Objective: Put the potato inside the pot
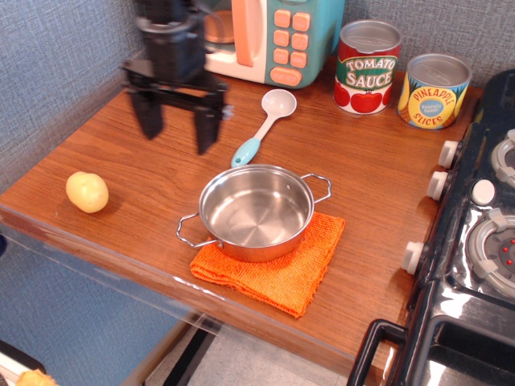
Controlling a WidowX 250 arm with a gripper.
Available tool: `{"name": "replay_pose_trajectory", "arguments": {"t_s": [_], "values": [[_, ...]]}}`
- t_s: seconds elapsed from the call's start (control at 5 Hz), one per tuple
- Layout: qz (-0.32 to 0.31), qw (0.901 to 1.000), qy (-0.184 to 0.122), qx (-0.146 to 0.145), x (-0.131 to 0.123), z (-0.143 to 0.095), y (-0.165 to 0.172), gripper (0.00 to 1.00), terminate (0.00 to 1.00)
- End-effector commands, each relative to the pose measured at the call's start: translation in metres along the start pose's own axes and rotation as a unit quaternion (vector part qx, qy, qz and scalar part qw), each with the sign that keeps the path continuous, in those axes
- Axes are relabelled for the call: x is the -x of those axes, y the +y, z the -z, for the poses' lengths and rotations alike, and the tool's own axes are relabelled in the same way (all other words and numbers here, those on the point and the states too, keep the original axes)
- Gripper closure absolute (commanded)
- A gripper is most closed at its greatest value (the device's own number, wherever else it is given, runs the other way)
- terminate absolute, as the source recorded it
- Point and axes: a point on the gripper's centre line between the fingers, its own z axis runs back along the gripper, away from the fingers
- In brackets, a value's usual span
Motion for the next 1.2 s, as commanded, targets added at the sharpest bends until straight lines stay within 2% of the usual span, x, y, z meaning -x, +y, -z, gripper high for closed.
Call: {"name": "replay_pose_trajectory", "arguments": {"t_s": [0.0, 0.2, 0.4, 0.6, 0.8, 1.0], "values": [[-0.026, 0.9986, -0.02, -0.041, 0.048, -0.013, 0.039, 0.0, 0.0], [-0.05, 0.9978, -0.016, -0.041, 0.048, -0.001, 0.049, 0.0, 0.0], [-0.083, 0.9957, -0.024, -0.034, 0.042, 0.01, 0.06, 0.0, 0.0], [-0.097, 0.9947, -0.016, -0.028, 0.035, 0.022, 0.063, 0.0, 0.0], [-0.103, 0.994, -0.013, -0.036, 0.034, 0.032, 0.063, 0.0, 0.0], [-0.112, 0.9928, 0.008, -0.041, 0.035, 0.045, 0.064, 0.0, 0.0]]}}
